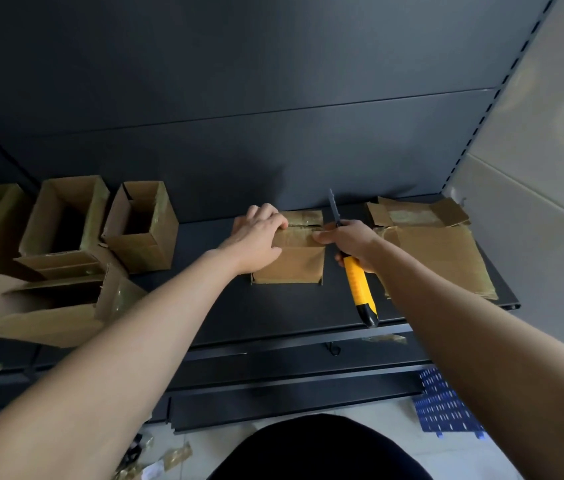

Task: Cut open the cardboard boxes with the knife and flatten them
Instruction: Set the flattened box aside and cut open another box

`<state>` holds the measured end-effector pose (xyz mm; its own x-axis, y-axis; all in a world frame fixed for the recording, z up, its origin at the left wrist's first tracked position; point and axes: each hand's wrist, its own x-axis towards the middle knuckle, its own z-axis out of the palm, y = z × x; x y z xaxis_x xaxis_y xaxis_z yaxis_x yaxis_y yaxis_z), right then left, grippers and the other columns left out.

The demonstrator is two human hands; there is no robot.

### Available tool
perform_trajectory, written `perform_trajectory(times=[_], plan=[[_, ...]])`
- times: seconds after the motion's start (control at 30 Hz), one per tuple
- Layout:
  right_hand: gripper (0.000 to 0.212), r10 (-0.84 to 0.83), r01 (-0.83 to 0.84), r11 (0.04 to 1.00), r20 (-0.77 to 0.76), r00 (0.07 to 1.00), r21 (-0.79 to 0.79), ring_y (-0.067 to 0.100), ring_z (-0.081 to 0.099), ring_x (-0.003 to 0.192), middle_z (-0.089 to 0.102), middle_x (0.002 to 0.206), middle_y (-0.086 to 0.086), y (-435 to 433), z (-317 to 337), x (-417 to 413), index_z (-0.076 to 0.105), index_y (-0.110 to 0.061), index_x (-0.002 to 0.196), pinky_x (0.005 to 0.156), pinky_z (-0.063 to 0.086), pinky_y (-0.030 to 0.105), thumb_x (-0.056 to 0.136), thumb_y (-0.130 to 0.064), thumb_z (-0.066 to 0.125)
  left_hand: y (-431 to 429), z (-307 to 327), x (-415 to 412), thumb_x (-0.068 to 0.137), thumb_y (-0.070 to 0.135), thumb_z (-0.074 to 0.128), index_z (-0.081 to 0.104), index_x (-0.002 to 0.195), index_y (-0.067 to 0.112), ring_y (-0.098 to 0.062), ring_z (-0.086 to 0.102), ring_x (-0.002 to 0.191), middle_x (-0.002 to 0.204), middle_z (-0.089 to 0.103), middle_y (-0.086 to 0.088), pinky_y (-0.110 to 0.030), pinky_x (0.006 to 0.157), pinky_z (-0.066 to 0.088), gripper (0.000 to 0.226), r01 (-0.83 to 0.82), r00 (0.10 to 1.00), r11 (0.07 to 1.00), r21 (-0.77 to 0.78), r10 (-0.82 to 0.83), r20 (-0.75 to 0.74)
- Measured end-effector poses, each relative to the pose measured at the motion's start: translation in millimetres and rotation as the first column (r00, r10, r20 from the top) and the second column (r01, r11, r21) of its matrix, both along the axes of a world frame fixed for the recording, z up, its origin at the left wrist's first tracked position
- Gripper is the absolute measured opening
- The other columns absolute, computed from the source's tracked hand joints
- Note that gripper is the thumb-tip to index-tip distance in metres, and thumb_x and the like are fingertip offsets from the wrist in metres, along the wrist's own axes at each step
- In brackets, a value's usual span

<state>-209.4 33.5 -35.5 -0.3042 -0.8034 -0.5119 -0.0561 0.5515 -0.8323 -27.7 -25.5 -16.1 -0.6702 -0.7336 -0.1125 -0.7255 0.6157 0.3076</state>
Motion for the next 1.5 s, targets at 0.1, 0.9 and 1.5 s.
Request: perform_trajectory(times=[0.1,0.9,1.5], plan=[[0.031,0.020,-0.021,1.000,0.022,1.000,0.013,0.014,0.043,0.055,0.057,0.094,0.009,0,0,0,0.060,-0.007,0.106,0.047,0.042,0.026,0.081,-0.017,0.076,0,-4,-5,0.093,0.029,0.055,0.046,0.131,0.013,-0.021,0.028,0.126,0.130,0.034,-0.001,-0.037,0.105,0.027,0.042,0.007,0.999,0.997,-0.078,-0.003,0.046],[0.016,0.099,-0.098,0.995,0.112,0.989,-0.009,0.017,0.045,0.061,0.044,0.080,0.008,13,13,-23,0.045,-0.006,0.099,0.058,0.047,0.033,0.099,-0.022,0.049,-22,14,-19,0.069,0.033,0.081,0.039,0.097,0.021,-0.024,0.045,0.096,0.106,0.050,-0.001,-0.034,0.076,0.035,0.051,-0.026,0.989,0.994,0.102,0.010,0.148],[0.023,0.423,-0.409,0.900,-0.077,0.903,0.152,0.020,0.065,0.084,0.068,0.098,0.013,5,16,-13,0.053,0.000,0.111,0.079,0.054,0.032,0.103,-0.015,0.039,-33,11,-5,0.088,0.045,0.060,0.057,0.100,0.030,-0.027,0.030,0.128,0.108,0.049,0.009,-0.033,0.097,0.024,0.020,-0.091,0.993,0.979,0.182,0.076,0.088]])
